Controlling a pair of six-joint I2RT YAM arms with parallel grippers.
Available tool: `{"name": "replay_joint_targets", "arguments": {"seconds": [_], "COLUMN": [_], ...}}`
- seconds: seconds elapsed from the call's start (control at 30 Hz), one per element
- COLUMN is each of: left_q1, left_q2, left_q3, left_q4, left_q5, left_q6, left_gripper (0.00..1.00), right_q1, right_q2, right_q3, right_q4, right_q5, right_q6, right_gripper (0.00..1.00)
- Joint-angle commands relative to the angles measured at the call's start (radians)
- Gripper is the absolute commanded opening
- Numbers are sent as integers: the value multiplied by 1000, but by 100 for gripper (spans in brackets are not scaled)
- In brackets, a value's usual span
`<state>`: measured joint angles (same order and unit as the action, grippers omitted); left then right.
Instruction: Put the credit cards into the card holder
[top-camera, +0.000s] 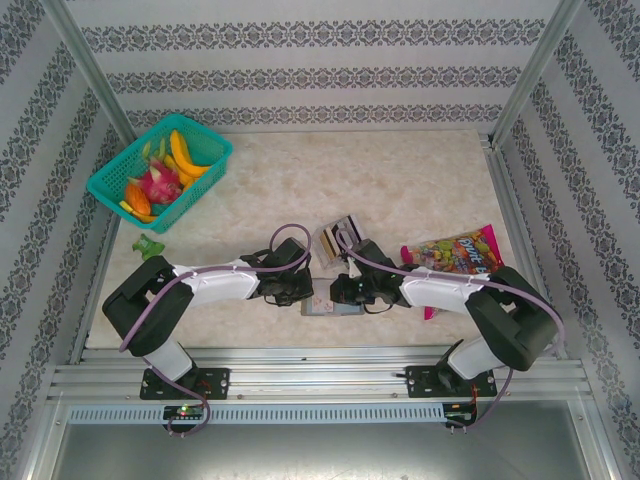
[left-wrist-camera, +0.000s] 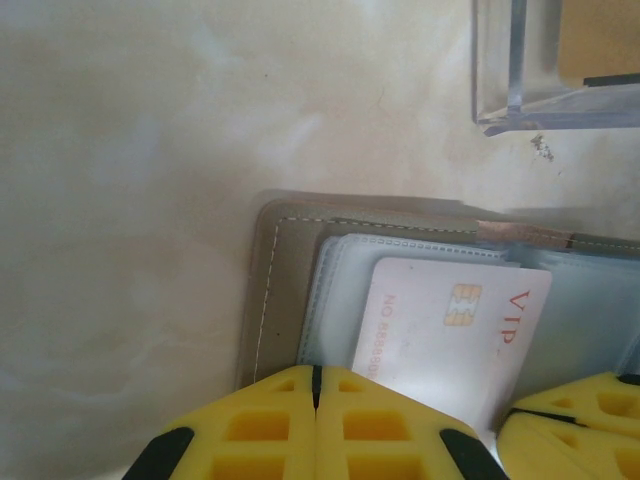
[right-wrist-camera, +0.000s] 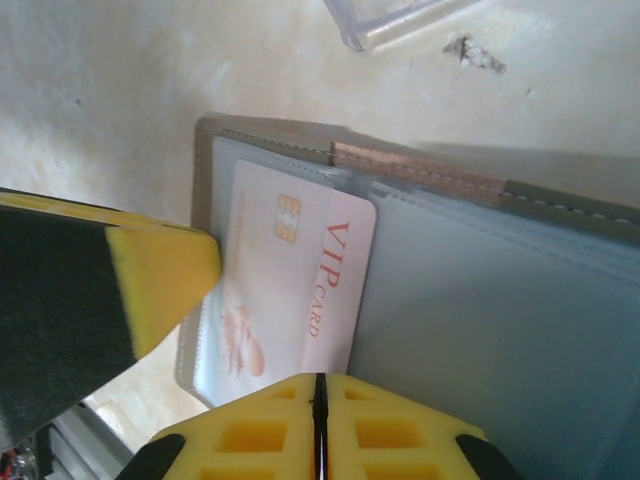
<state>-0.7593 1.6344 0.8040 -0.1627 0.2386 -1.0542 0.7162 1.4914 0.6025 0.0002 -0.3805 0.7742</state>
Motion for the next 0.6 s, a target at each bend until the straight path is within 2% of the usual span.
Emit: {"name": "replay_joint_targets", "arguments": {"seconds": [0.0,0.17,0.27,0.37,0.5,0.57], "left_q1": [-3,-3,-3,-3,-3,-3], "left_q2": [10,10,7,4,-3,-7], "left_q3": [-8,-12,-11,-15,-18,-21], "left_q4": [-66,-60,-61,-64,-70,-68], "left_q5": [-41,-39,-39,-43,-52,-56], "left_q6": [10,8,9,9,7,5], "left_gripper": [7,7,7,8,7,8], "right_q1": [13,33,41,36,34,31], "right_q2": [36,89,89,43,-38,-51], "right_q3": [16,46,68,65,74,76], "right_q4": [42,95,67,13,-134,-162], "right_q5": [-34,-73,-60,-27,107,133], "right_q6": [3,20,11,-17,-44,-52], "right_gripper": [4,3,5,6,10,11]}}
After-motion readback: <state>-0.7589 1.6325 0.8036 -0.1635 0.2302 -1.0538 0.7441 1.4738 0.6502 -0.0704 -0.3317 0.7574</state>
